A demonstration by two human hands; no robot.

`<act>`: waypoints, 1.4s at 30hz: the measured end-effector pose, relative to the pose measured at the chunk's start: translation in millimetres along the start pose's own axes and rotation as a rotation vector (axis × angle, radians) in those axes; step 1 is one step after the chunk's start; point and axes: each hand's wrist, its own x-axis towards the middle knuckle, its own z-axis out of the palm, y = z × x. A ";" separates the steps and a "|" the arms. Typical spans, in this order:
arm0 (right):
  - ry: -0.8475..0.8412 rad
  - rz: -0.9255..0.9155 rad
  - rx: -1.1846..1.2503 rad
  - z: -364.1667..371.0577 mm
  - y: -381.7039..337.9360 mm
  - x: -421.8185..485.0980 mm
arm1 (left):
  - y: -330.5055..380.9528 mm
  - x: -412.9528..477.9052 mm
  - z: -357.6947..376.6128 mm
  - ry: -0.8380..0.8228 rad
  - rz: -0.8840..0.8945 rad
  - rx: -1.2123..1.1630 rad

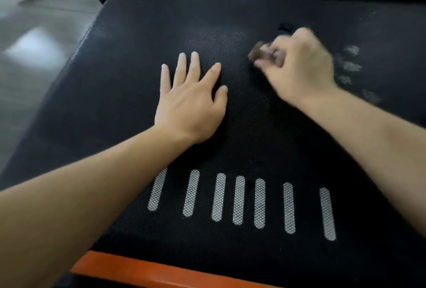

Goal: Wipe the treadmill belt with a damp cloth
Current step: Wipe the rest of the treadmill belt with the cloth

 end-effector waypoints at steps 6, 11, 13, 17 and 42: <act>-0.032 -0.046 0.049 -6.3 20.8 29.3 | 1.1 -0.8 -1.0 -0.023 0.057 0.019; -0.067 -0.134 0.068 12.9 -5.1 25.9 | 0.7 0.4 0.8 -0.027 0.059 0.045; -0.158 -0.224 0.123 9.3 -3.8 25.6 | 0.1 1.5 1.3 -0.031 0.051 0.051; 0.021 0.116 0.045 6.6 32.1 83.9 | -0.1 1.0 0.5 -0.031 0.058 0.047; -0.058 -0.099 0.045 59.8 -20.0 140.1 | 1.5 -0.9 1.0 0.000 0.075 0.063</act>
